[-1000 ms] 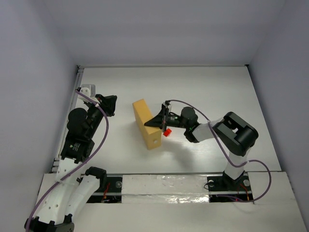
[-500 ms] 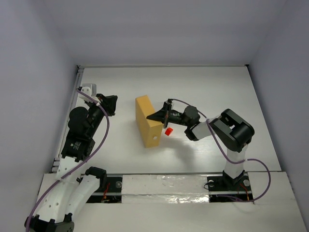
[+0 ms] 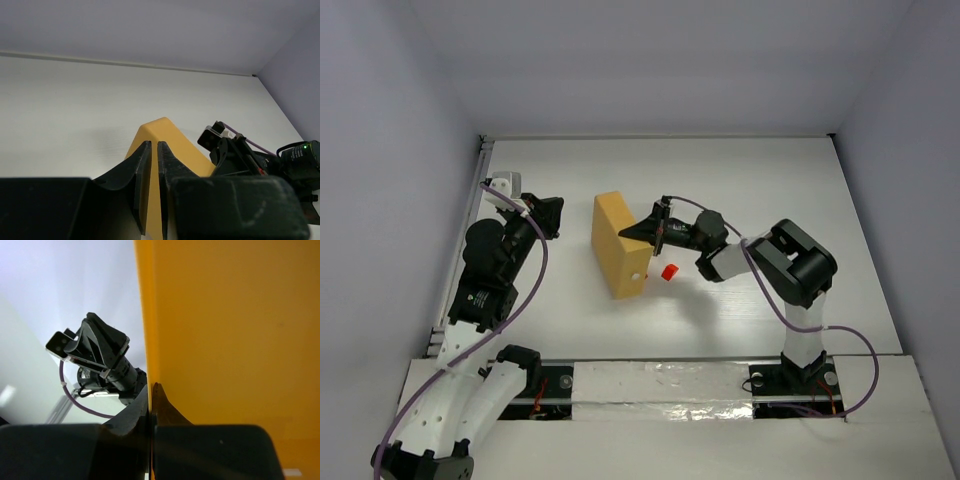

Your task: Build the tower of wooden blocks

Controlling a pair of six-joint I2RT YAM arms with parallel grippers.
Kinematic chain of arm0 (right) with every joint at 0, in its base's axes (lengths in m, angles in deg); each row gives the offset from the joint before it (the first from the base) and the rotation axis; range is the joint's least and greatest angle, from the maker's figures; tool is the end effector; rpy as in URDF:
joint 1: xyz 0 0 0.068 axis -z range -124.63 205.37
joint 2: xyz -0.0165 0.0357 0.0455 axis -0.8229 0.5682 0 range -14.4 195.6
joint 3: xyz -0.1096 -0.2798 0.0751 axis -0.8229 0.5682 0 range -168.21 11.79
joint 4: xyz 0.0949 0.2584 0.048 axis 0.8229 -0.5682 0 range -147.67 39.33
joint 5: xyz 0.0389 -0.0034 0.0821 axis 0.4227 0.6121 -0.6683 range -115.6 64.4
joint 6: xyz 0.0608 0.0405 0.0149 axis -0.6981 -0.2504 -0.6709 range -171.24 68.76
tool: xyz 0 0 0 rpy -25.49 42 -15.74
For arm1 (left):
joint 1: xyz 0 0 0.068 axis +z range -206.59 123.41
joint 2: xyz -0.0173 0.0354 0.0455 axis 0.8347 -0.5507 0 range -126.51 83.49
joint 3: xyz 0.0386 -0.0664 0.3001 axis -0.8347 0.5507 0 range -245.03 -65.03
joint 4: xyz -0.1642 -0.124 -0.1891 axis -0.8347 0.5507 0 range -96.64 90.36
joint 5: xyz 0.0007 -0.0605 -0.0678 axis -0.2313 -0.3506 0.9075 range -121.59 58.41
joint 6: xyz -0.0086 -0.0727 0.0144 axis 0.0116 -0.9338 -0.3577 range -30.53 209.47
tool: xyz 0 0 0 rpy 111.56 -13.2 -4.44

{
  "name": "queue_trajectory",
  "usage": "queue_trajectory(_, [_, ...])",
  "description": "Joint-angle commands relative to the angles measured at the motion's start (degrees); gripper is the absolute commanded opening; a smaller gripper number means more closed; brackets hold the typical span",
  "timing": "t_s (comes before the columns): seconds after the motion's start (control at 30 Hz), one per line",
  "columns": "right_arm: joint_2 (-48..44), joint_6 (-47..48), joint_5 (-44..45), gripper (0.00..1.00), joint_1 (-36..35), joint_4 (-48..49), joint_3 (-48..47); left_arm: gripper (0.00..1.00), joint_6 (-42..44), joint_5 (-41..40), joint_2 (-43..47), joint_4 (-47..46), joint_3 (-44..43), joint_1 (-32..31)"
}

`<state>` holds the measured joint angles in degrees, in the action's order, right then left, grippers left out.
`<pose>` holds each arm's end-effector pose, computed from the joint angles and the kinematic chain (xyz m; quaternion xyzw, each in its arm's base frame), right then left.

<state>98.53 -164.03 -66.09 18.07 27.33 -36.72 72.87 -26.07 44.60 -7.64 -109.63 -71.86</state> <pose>0.3127 0.2892 0.2079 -0.1402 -0.6253 -0.7675 0.0166 0.1693 -0.0525 0.4050 0.0283 0.6642 -0.2358 0.7088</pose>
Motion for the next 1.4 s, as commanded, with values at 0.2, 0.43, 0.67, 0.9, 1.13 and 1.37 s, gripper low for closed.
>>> queue_trajectory(0.2, [-0.18,-2.51,-1.25,0.00,2.84,25.71,1.06,0.08,0.25,-0.51,-0.30,-2.61,0.48,0.33])
queue_trajectory(0.43, [-6.57,-1.12,-0.30,0.00,2.85,25.63,4.48,0.07,0.60,-1.74,0.14,-2.78,0.57,0.33])
queue_trajectory(0.67, [-7.09,-1.56,-1.61,0.00,2.85,25.72,2.79,0.06,1.04,-2.88,-0.04,-1.73,0.56,0.33])
queue_trajectory(0.9, [-3.49,-3.93,-2.49,0.00,2.85,25.89,-1.93,0.06,1.31,-2.79,-1.10,-1.47,-0.05,0.33])
queue_trajectory(1.13, [-7.29,-3.58,-1.96,0.00,2.32,25.71,-4.22,0.06,1.48,-3.67,-0.65,-2.00,-0.05,0.33])
queue_trajectory(1.37, [-6.77,-2.35,-0.38,0.00,2.32,25.71,-4.73,0.07,1.40,-3.50,-0.56,-2.26,0.48,0.33])
